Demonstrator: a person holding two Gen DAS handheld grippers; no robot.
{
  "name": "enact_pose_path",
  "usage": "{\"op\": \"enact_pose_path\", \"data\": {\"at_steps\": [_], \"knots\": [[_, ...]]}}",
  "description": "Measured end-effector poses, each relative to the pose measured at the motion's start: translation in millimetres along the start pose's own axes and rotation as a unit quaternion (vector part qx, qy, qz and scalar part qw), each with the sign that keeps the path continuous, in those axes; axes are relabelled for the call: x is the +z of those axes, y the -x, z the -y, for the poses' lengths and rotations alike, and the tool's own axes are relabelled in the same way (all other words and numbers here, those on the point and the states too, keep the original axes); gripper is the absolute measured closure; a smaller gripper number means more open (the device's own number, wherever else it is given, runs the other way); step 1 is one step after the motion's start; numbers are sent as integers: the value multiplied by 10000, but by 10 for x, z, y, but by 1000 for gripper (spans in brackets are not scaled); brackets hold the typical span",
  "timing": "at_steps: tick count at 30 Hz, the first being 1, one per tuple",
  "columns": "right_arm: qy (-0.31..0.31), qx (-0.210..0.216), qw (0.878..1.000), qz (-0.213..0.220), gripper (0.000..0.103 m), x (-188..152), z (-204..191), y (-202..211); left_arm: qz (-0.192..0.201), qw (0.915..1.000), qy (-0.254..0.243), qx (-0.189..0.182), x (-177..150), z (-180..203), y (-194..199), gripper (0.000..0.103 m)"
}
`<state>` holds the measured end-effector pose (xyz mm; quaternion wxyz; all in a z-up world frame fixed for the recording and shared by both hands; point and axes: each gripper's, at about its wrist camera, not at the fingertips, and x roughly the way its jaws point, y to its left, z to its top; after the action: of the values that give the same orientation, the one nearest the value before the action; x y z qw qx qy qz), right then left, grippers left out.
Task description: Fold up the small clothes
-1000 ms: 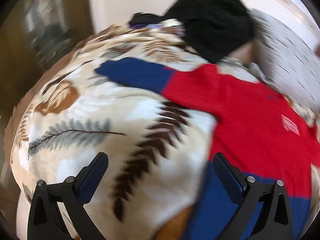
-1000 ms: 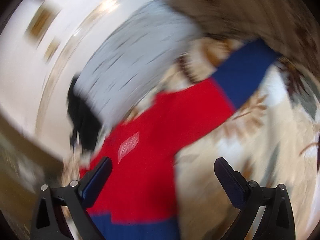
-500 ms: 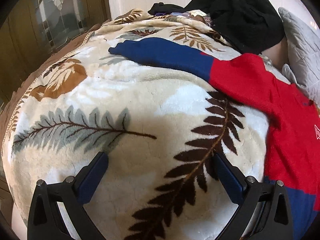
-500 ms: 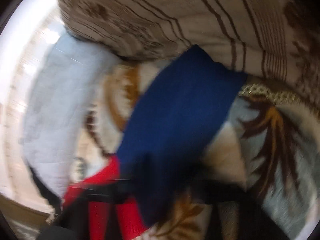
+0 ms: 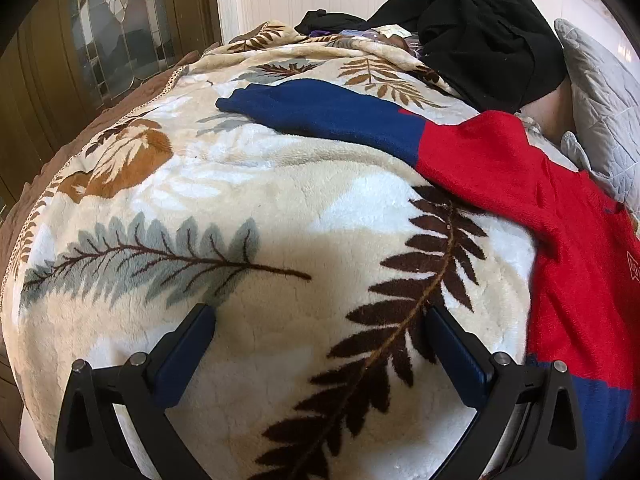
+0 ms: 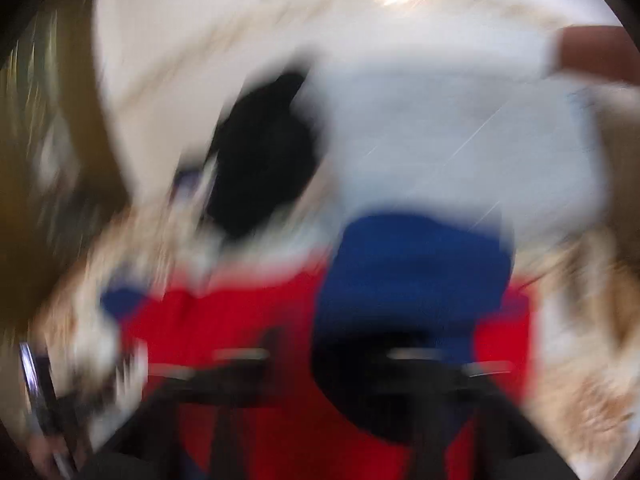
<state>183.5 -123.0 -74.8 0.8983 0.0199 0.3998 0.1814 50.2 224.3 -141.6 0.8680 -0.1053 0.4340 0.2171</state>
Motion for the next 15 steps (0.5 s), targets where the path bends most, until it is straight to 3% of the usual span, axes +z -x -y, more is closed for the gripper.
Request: {"op": "enact_pose_path", "data": {"at_steps": [2, 5, 7, 9, 12, 15], "knots": [[-385, 71, 9989, -274, 5, -192, 99, -197, -23, 10000, -20, -40, 5, -12, 14, 0], [-1044, 341, 9937, 242, 4, -338, 415, 190, -40, 9999, -74, -147, 20, -14, 108, 0], [-1152, 321, 9915, 516, 3, -405, 555, 458, 35, 9999, -60, -150, 50, 31, 228, 0], [-1224, 270, 9895, 726, 3, -526, 724, 724, 191, 9989, -176, -381, 102, 200, 466, 0], [-1429, 348, 9850, 901, 3, -603, 920, 826, 374, 9908, -910, -927, 199, 799, 907, 0], [-1697, 632, 9779, 1042, 3, -777, 1055, 849, 394, 9773, -1727, -1161, 227, 1562, 1185, 0]]}}
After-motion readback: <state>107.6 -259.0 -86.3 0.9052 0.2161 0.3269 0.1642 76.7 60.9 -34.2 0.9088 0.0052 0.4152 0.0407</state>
